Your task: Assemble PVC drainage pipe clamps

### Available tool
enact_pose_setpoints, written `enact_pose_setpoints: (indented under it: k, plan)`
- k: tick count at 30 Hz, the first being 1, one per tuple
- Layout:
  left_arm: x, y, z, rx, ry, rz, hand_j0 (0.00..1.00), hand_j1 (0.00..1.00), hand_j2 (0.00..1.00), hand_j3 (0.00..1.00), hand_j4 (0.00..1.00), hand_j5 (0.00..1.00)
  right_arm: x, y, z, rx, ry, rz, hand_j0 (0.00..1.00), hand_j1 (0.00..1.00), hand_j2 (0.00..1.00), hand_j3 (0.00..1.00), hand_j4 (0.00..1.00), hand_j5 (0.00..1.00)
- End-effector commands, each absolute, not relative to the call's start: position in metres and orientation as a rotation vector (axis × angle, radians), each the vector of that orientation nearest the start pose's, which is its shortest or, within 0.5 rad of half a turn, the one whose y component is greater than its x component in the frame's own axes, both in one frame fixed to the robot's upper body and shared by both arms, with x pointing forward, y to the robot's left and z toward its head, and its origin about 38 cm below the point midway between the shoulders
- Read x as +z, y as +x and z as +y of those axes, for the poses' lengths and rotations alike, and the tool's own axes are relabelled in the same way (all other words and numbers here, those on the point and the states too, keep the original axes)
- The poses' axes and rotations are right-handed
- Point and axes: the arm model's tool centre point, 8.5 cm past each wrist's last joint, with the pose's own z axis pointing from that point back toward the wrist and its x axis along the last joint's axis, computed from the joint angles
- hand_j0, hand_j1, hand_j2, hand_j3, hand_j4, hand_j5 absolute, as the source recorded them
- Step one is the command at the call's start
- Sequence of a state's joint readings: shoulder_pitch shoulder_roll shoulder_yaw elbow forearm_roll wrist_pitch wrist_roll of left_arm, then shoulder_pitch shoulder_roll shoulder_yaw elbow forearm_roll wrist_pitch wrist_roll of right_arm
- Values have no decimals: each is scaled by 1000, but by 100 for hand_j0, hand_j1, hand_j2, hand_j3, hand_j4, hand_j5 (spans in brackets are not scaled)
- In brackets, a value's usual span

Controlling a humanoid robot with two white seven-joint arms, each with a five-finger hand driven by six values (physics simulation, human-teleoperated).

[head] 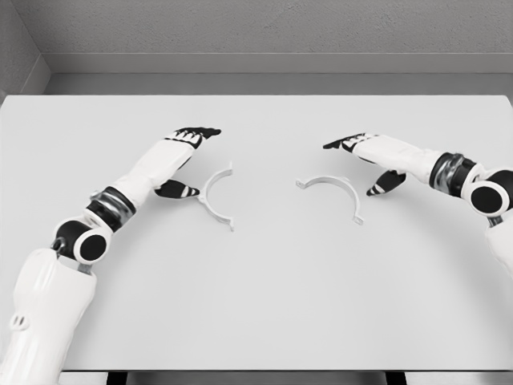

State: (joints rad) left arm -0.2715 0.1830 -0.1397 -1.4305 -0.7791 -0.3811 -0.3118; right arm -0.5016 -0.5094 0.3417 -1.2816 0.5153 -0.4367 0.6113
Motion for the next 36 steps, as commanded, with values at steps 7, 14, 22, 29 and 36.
enact_pose_setpoints:
  k: [7,14,22,29,36]
  plan:
    - [121,430,197,-1356,480,-1674,100,100,100,100,100,100,141,452,-272,1761,-307,-1359,100,100,100,100,100,100]
    - [126,431,203,-1340,497,-1681,100,100,100,100,100,100,140,451,-272,1759,-305,-1356,100,100,100,100,100,100]
    - [120,434,217,-1320,511,-1647,100,100,100,100,100,100,143,451,-272,1761,-310,-1360,100,100,100,100,100,100]
    - [116,435,226,-1332,519,-1619,100,100,100,100,100,100,146,449,-269,1780,-314,-1368,100,100,100,100,100,100]
    - [115,435,222,-1341,514,-1623,100,100,100,100,100,100,146,444,-264,1787,-306,-1379,100,100,100,100,100,100]
